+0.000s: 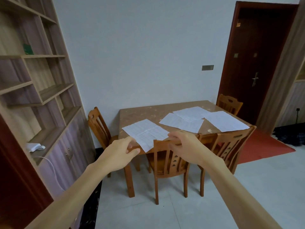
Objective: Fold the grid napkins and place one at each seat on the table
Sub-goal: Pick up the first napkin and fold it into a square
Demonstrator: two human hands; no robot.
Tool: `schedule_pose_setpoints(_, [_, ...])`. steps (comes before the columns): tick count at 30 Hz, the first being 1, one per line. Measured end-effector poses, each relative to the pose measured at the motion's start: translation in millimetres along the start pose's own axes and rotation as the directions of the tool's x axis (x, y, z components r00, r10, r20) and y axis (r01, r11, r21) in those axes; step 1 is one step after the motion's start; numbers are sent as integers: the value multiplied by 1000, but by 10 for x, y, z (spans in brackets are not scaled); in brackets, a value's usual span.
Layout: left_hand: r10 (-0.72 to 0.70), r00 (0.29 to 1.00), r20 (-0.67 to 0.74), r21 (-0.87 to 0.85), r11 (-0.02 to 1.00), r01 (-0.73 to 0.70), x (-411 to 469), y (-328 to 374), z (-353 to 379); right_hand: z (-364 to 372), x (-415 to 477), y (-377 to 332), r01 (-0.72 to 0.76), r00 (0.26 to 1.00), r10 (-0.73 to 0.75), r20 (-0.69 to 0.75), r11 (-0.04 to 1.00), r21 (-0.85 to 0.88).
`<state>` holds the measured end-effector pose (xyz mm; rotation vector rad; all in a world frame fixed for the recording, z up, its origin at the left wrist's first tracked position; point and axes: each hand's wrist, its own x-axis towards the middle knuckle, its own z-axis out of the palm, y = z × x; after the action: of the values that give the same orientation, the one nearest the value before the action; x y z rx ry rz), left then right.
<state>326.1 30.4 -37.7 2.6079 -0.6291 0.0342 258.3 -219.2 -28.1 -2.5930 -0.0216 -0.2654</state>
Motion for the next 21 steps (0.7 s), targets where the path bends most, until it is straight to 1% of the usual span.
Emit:
schedule_pose_setpoints(4, [-37, 999, -21, -13, 999, 37, 626, -32, 84, 38, 664, 359, -11, 1000, 10, 29, 999, 42])
schedule_pose_setpoints(7, [-47, 999, -17, 1, 999, 47, 1139, -55, 154, 30, 1151, 631, 2, 999, -3, 35, 999, 34])
schedule_pose_setpoints(10, [-65, 998, 13, -5, 998, 65, 1613, -111, 265, 28, 1564, 901, -3, 999, 1, 46, 999, 41])
schedule_pose_setpoints(14, [-86, 992, 92, 7, 996, 86, 2099, -246, 479, 83, 2030, 1199, -15, 997, 11, 75, 999, 46])
schedule_pose_setpoints(21, [-138, 979, 150, -20, 990, 142, 2965, -575, 859, 338, 2809, 1637, -13, 993, 12, 115, 1000, 8])
